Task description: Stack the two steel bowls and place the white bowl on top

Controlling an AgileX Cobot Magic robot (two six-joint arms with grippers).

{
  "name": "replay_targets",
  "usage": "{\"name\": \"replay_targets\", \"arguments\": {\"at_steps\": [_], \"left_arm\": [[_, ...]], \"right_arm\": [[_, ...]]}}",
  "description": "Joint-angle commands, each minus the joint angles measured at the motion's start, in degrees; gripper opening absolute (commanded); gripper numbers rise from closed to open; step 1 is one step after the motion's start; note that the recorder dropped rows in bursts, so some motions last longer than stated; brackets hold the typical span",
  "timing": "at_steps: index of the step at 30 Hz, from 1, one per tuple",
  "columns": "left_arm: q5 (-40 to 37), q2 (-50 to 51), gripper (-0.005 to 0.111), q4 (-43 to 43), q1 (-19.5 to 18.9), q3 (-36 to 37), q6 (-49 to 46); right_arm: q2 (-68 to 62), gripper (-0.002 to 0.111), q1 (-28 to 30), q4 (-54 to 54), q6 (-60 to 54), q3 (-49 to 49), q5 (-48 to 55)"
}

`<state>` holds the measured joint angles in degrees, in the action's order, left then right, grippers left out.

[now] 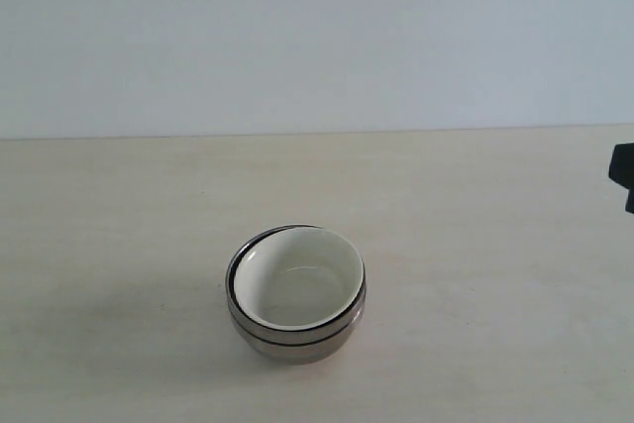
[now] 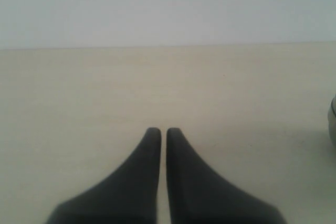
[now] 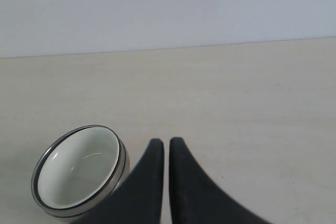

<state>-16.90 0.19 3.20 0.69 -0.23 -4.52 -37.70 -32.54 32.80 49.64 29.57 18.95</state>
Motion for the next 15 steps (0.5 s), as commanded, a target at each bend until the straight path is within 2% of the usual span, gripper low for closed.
{"name": "replay_targets", "arguments": {"at_steps": [1,8,15], "left_arm": [[-0.05,-0.19,0.004,-0.12,-0.04,0.23,0.29],[-0.05,-0.19,0.004,-0.12,-0.04,0.23,0.29],[-0.05,-0.19,0.004,-0.12,-0.04,0.23,0.29]], "right_arm": [[2.5,0.0,1.72,0.9,-0.67,-1.63,-1.62],[11.3,0.0,11.67,0.9,-0.7,-11.4,-16.65],[22.94,0.0,16.37,0.78,-0.46,-18.76,-20.2]]}}
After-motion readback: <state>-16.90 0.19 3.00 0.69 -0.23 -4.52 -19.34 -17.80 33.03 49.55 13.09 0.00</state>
